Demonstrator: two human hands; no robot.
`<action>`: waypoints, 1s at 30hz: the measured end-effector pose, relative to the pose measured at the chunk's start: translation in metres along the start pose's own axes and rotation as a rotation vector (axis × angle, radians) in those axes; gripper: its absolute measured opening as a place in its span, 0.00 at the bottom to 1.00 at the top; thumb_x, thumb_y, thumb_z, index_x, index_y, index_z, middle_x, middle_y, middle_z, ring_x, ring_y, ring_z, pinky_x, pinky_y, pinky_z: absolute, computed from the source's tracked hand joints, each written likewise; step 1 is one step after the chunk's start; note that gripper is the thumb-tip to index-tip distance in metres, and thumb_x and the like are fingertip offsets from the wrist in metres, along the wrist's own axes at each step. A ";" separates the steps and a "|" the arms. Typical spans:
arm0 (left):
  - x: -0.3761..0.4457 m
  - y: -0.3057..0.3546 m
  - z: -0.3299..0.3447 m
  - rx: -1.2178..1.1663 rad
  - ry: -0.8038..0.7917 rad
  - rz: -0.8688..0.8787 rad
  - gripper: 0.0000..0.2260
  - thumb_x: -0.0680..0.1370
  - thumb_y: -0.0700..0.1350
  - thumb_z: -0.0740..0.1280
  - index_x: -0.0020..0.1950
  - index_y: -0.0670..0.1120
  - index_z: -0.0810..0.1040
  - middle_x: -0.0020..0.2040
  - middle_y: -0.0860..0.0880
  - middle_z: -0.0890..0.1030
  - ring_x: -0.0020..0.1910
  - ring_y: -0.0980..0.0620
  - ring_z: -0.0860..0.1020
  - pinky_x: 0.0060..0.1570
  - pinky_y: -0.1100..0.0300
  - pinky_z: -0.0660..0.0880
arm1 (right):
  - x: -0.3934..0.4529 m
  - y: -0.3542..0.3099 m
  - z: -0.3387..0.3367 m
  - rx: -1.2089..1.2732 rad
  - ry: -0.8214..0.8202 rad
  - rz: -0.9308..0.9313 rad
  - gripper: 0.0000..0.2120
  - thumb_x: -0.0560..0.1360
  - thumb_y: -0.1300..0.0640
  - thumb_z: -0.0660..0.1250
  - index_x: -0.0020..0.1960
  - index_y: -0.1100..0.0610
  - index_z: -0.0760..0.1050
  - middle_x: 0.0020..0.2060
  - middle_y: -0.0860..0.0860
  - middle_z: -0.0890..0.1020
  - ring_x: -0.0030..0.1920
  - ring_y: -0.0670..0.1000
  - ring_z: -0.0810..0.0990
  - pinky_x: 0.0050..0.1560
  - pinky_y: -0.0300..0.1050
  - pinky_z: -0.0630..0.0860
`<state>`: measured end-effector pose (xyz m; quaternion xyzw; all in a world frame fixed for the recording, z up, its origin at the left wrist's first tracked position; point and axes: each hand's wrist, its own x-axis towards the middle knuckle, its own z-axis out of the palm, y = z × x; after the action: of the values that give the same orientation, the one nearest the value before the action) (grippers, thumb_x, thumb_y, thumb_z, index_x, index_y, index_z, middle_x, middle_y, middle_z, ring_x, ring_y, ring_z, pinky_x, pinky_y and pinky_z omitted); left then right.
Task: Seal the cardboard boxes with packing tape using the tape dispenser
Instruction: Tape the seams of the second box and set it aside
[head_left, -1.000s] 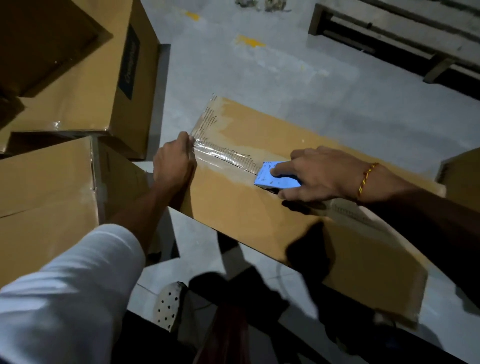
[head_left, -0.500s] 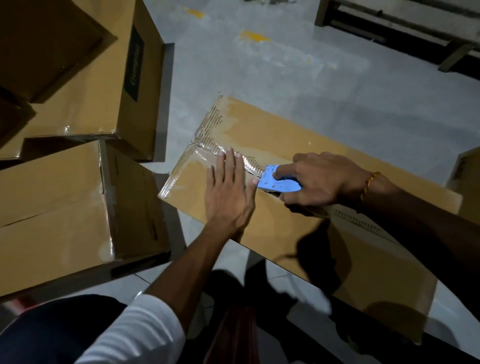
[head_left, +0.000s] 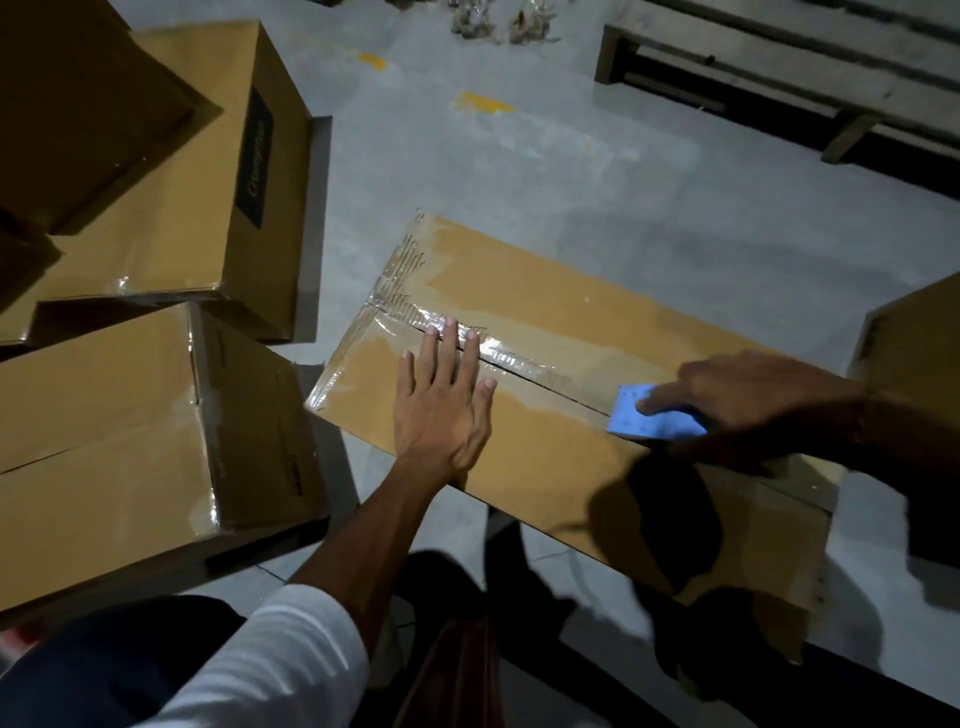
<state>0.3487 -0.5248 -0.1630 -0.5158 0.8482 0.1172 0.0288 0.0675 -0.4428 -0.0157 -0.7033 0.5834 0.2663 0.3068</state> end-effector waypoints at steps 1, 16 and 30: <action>0.000 0.000 0.000 0.003 0.000 -0.002 0.27 0.84 0.59 0.38 0.82 0.52 0.40 0.82 0.48 0.37 0.81 0.47 0.37 0.79 0.43 0.42 | -0.012 0.006 0.008 0.004 -0.015 0.013 0.23 0.77 0.34 0.60 0.70 0.37 0.65 0.60 0.46 0.74 0.61 0.50 0.73 0.58 0.44 0.69; -0.043 0.079 0.014 0.035 -0.077 0.243 0.40 0.80 0.71 0.44 0.83 0.45 0.43 0.82 0.47 0.39 0.81 0.49 0.37 0.79 0.43 0.45 | -0.034 0.018 0.033 0.064 0.099 0.055 0.27 0.75 0.34 0.63 0.71 0.38 0.65 0.59 0.47 0.75 0.60 0.52 0.73 0.56 0.48 0.68; -0.026 0.059 0.001 -0.008 -0.033 0.118 0.48 0.73 0.79 0.47 0.83 0.48 0.43 0.82 0.50 0.37 0.80 0.51 0.35 0.78 0.41 0.44 | -0.055 0.012 0.010 0.124 0.089 0.055 0.26 0.75 0.35 0.63 0.72 0.37 0.65 0.66 0.46 0.75 0.65 0.52 0.72 0.57 0.46 0.66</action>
<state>0.3093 -0.4758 -0.1499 -0.4630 0.8760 0.1309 0.0338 0.0462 -0.4005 0.0164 -0.6778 0.6309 0.2065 0.3160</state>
